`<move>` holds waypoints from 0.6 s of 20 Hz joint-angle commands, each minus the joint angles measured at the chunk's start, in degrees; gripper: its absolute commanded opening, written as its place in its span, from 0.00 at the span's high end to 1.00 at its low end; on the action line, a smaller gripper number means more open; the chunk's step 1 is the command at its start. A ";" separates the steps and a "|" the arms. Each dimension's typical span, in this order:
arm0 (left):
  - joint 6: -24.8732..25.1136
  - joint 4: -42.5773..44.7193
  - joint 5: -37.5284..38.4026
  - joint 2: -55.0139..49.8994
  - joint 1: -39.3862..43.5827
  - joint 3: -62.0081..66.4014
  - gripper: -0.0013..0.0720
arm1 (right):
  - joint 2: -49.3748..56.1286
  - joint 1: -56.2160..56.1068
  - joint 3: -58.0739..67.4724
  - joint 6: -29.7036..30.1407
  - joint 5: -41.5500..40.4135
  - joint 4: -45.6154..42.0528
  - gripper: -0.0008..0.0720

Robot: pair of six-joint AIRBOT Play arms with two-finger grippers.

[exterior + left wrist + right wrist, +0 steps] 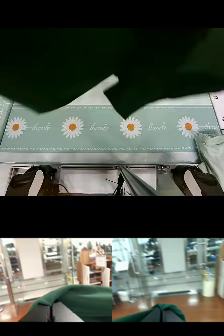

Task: Fold the shirts.

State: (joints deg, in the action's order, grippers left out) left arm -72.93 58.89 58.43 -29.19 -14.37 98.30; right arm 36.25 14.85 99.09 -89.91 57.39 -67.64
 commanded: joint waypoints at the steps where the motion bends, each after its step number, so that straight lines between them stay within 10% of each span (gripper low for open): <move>1: -7.39 10.27 15.28 3.63 -0.02 4.48 0.95 | -4.37 0.04 2.69 -3.13 16.85 -10.56 0.96; 12: -7.72 12.57 43.65 -4.81 0.00 -0.90 0.95 | 8.72 -1.09 2.14 4.50 47.78 -9.66 0.96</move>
State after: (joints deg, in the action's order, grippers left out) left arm -80.42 72.60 94.48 -30.50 -14.37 100.55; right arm 39.55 14.37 101.38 -88.03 97.14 -77.65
